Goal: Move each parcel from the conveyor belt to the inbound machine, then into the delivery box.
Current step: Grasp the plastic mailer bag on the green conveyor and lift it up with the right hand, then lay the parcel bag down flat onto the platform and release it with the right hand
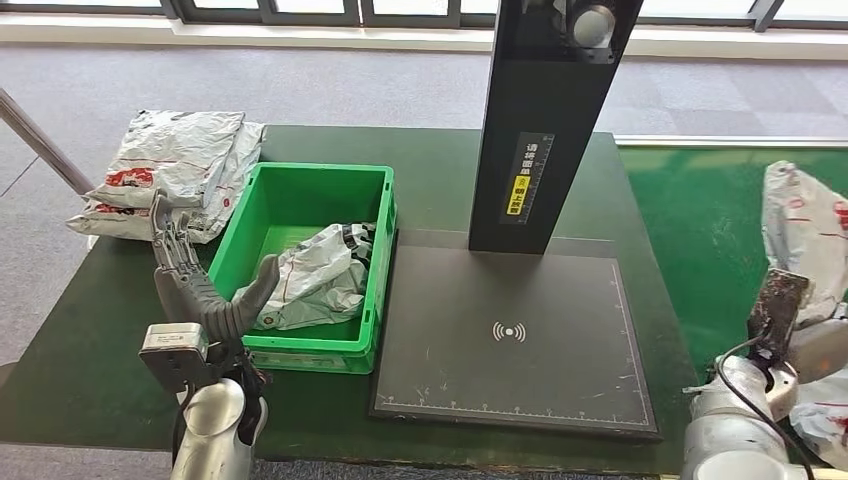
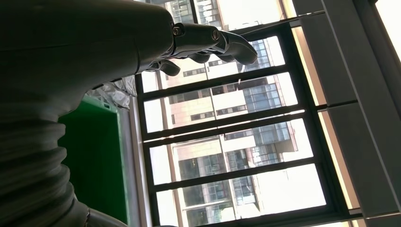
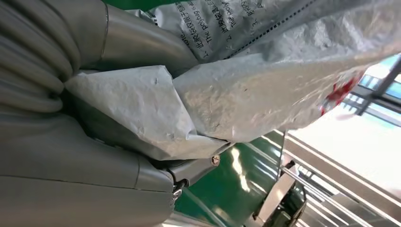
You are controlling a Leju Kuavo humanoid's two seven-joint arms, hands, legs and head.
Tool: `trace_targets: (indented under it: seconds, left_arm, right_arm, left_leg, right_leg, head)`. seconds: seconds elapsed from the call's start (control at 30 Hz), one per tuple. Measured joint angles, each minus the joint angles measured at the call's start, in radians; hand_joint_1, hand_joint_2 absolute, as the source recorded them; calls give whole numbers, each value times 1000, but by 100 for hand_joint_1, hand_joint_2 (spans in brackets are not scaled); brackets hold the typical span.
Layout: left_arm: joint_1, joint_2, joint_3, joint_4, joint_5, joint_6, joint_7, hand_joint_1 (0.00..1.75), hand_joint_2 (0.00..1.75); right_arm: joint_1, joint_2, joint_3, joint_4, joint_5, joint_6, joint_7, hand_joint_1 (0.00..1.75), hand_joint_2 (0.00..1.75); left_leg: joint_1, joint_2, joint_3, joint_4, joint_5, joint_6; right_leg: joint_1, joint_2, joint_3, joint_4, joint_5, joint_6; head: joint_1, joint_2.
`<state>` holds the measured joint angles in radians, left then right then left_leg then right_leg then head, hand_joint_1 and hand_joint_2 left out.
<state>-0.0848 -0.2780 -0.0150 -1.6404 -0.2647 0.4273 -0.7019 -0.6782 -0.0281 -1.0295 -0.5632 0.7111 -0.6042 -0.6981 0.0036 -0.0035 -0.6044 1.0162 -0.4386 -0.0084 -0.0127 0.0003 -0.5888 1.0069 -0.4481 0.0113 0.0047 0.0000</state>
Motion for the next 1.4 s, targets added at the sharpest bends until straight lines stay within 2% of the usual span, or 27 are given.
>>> trace_targets:
  seconds: [0.07, 0.17, 0.3, 0.37, 0.43, 0.6, 0.67, 0.77, 0.87, 1.03, 1.27, 1.4]
  left_arm:
    - [0, -2, 0, 1, 0, 1, 0, 0, 175]
    - [1, -4, 0, 2, 0, 4, 0, 0, 175]
    - [7, -5, 0, 2, 0, 5, 0, 0, 175]
    - [12, -5, 0, 1, 0, 5, 0, 0, 175]
    - [16, -5, 0, -3, 0, 6, 0, 0, 175]
    - [29, -5, 1, -17, -5, -10, 0, 0, 175]
    - [33, -5, 1, -20, -13, -17, 0, 0, 175]
    - [35, -7, 2, -23, -18, -21, 0, 0, 175]
    - [36, -7, 2, -25, -18, -22, 0, 0, 175]
    - [37, -7, 3, -26, -18, -22, 0, 0, 175]
    - [46, -7, 4, -27, -19, -23, 0, 0, 175]
    - [46, -7, 4, -24, -14, -24, 0, 0, 175]
  right_arm:
    - [31, 46, 124, -106, -114, 46, -4, 175, 175]
    - [72, 110, 288, -251, -170, 98, -8, 175, 175]
    - [106, 154, 399, -361, -186, 109, -8, 175, 175]
    - [120, 167, 436, -403, -202, 145, -8, 175, 175]
    - [143, 178, 483, -446, -220, 237, -6, 175, 175]
    - [245, 211, 657, -583, -228, 586, 19, 175, 175]
    - [295, 223, 729, -638, -218, 657, 26, 175, 175]
    - [356, 238, 818, -709, -210, 692, 28, 175, 175]
    - [388, 242, 869, -754, -208, 698, 29, 175, 175]
    - [412, 245, 901, -792, -208, 708, 31, 175, 175]
    - [436, 245, 954, -805, -191, 827, 22, 175, 175]
    - [434, 245, 1010, -753, -154, 865, 27, 175, 175]
  left_leg:
    - [0, 2, 0, 0, 0, -1]
    - [0, 6, 1, -1, 0, -1]
    - [1, 1, 0, -1, 1, -1]
    - [1, 0, 0, -1, 1, -1]
    - [1, 0, 0, -1, 1, -1]
    - [1, 0, 0, -1, 0, -2]
    - [1, 0, -1, -1, 0, -2]
    - [2, -1, -1, -1, 0, -2]
    - [2, -1, -1, -1, 0, -2]
    - [2, -1, -1, -1, 0, -2]
    - [2, -1, -1, -1, 0, -2]
    - [3, 0, -1, -1, 0, -2]
  right_leg:
    - [0, 2, -1, 0, 0, 0]
    - [1, 6, -2, 0, 0, -1]
    - [1, 0, -1, 0, 0, -1]
    - [1, 0, -1, 0, 0, -1]
    - [1, 0, -1, 0, 0, -1]
    - [1, 1, -2, 0, -1, -1]
    - [2, 0, -2, 0, -1, -2]
    - [2, -1, -2, 0, -2, -3]
    - [2, 0, -2, 0, -2, -3]
    - [2, -1, -2, 0, -2, -3]
    - [2, 0, -2, 0, -2, -3]
    - [3, 0, -2, 0, -2, -3]
  head:
    - [0, 0]
    - [0, 0]
    - [0, 0]
    - [0, 0]
    - [0, 0]
    - [0, 0]
    - [0, 0]
    - [0, 0]
    - [0, 0]
    - [0, 0]
    - [0, 0]
    - [0, 0]
